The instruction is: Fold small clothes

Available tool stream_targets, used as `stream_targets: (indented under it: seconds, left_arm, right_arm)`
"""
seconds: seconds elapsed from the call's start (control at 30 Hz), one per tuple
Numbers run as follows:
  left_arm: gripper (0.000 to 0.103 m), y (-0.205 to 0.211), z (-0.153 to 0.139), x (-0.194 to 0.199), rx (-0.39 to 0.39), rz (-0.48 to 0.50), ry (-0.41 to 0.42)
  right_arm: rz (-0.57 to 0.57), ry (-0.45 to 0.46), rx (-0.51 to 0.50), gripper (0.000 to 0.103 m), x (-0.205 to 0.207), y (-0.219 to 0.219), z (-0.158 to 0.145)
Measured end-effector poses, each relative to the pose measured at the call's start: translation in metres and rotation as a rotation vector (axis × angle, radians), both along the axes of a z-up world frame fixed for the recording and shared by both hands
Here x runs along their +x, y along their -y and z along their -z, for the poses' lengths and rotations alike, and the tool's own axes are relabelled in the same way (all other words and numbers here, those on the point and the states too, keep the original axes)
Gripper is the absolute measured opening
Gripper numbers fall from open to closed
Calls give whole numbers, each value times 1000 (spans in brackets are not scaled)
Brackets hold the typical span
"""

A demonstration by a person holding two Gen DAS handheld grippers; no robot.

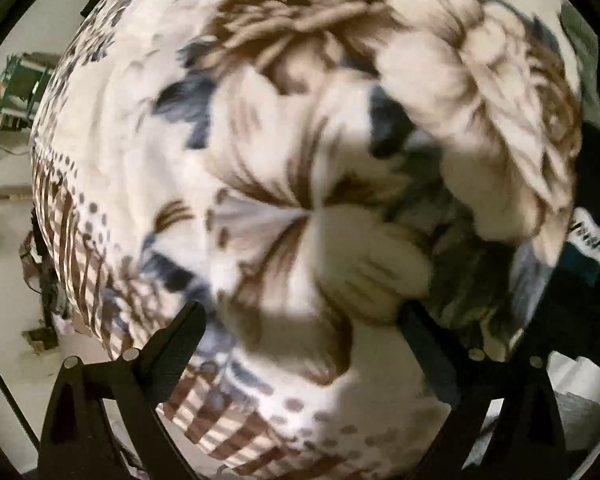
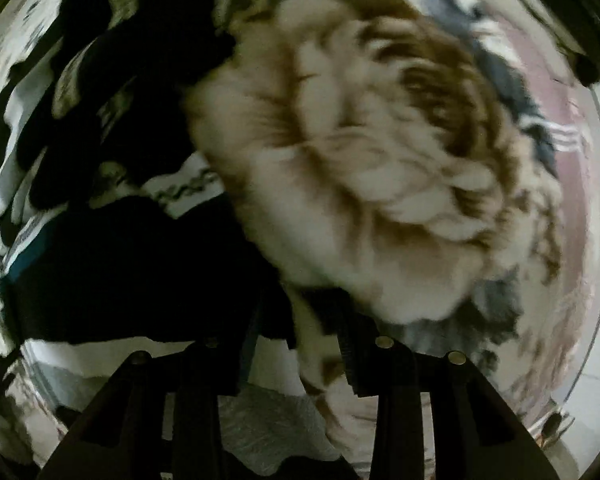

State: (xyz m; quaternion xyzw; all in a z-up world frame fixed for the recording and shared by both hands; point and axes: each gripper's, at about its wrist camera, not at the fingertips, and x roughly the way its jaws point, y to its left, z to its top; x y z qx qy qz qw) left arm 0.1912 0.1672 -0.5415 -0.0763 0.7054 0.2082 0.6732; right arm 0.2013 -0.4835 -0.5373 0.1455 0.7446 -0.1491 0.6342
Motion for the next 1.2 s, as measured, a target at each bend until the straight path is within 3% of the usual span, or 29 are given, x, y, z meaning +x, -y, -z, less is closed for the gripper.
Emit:
stream_targets:
  seconds: [0.1, 0.13, 0.2, 0.3, 0.43, 0.5, 0.57, 0.6, 0.7, 0.73, 0.8, 0.87, 0.97, 1.07, 1.1, 1.2]
  left_arm:
    - [99, 7, -20, -6, -55, 31, 37]
    - [99, 25, -28, -14, -82, 51, 50]
    - [99, 58, -31, -17, -120, 87, 59]
    - [99, 97, -25, -30, -152, 144, 42]
    - [99, 120, -2, -47, -63, 206, -14]
    - [101, 111, 9, -58, 26, 230, -25]
    - [102, 100, 13, -64, 52, 223, -22]
    - [102, 83, 14, -74, 36, 210, -18]
    - [102, 38, 12, -75, 150, 212, -65]
    - [102, 26, 11, -79, 155, 208, -71]
    - [101, 8, 9, -74, 122, 171, -79]
    - [101, 7, 1, -58, 41, 153, -70]
    - [101, 2, -6, -78, -69, 179, -56]
    - [101, 33, -5, -99, -141, 240, -86]
    - [101, 39, -1, -104, -151, 260, -101]
    - [102, 50, 18, -124, -122, 338, -144]
  right_arm:
    - [19, -35, -135, 33, -7, 13, -11]
    - [44, -33, -138, 33, -12, 21, -15]
    - [113, -23, -78, 33, -24, 36, -25]
    - [95, 8, 12, 33, -44, 42, -43]
    - [-23, 3, 115, 33, -68, 9, -47]
    - [-70, -40, 132, 33, -83, -4, -39]
    - [-122, -117, 106, 33, -104, -10, -22]
    - [-127, -158, 77, 33, -118, -7, -12]
    - [-39, -144, 103, 34, -140, 12, -7]
    - [-8, -143, 104, 34, -147, 18, -10]
    - [-3, -153, 80, 34, -151, 20, -17]
    - [-2, -138, 72, 34, -160, 22, -28]
    - [-22, -117, 97, 34, -170, 16, -42]
    - [-71, -219, 79, 34, -199, -4, -30]
    - [-71, -253, 72, 34, -211, -10, -23]
    - [-62, -234, 45, 33, -232, -17, -25]
